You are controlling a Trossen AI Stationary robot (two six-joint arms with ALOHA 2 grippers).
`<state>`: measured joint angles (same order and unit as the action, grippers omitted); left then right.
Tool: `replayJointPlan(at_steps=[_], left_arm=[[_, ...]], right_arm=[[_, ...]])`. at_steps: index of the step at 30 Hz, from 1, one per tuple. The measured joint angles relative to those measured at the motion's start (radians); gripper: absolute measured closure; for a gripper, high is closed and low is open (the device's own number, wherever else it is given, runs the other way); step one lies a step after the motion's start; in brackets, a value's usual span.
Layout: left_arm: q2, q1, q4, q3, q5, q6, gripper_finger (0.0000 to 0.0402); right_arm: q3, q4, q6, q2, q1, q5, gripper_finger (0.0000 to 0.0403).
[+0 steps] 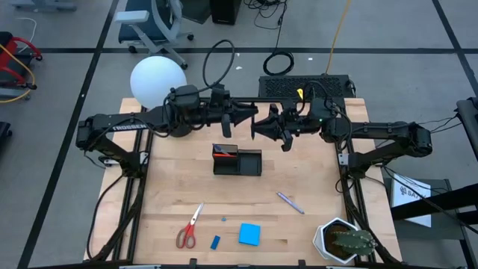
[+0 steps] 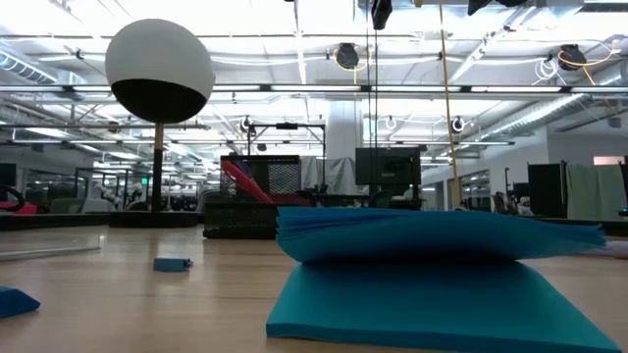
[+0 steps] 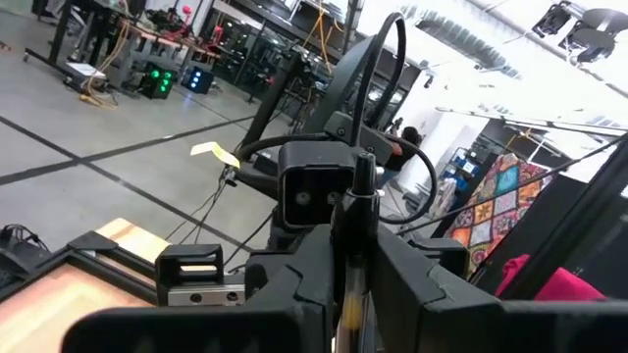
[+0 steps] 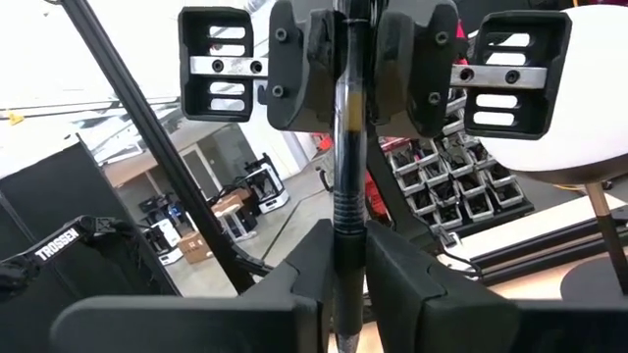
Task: Pick and place office supplies into organizer
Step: Put the black pen into the desk organizer
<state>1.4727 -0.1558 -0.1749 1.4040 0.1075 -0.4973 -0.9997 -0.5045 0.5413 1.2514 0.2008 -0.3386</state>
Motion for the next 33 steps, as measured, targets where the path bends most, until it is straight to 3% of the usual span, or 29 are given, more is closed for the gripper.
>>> replayJointPlan(at_steps=[5, 9, 14, 20, 25, 33], left_arm=[[-0.035, 0.0, 0.053, -0.001, 0.021, 0.032, 0.0357], [-0.091, 0.0, 0.214, 0.0, -0.014, 0.084, 0.0357], [-0.165, 0.0, 0.349, 0.001, -0.087, 0.163, 0.0357], [-0.181, 0.0, 0.428, -0.009, -0.101, 0.162, 0.0357], [-0.181, 0.003, 0.366, -0.067, -0.107, 0.163, 0.0357], [-0.241, 0.006, -0.014, -0.362, -0.128, 0.152, 0.0357]], right_arm=[[0.0, 0.005, 0.028, 0.0, 0.008, 0.001, 0.032], [0.0, 0.014, 0.039, -0.012, 0.026, 0.005, 0.0306], [0.0, 0.019, 0.035, -0.032, 0.049, 0.054, 0.0302], [0.0, 0.006, 0.04, -0.033, 0.064, 0.055, 0.0307], [0.0, -0.003, 0.046, -0.033, 0.064, 0.056, 0.0309], [0.0, -0.063, 0.073, -0.034, 0.06, 0.077, 0.0309]])
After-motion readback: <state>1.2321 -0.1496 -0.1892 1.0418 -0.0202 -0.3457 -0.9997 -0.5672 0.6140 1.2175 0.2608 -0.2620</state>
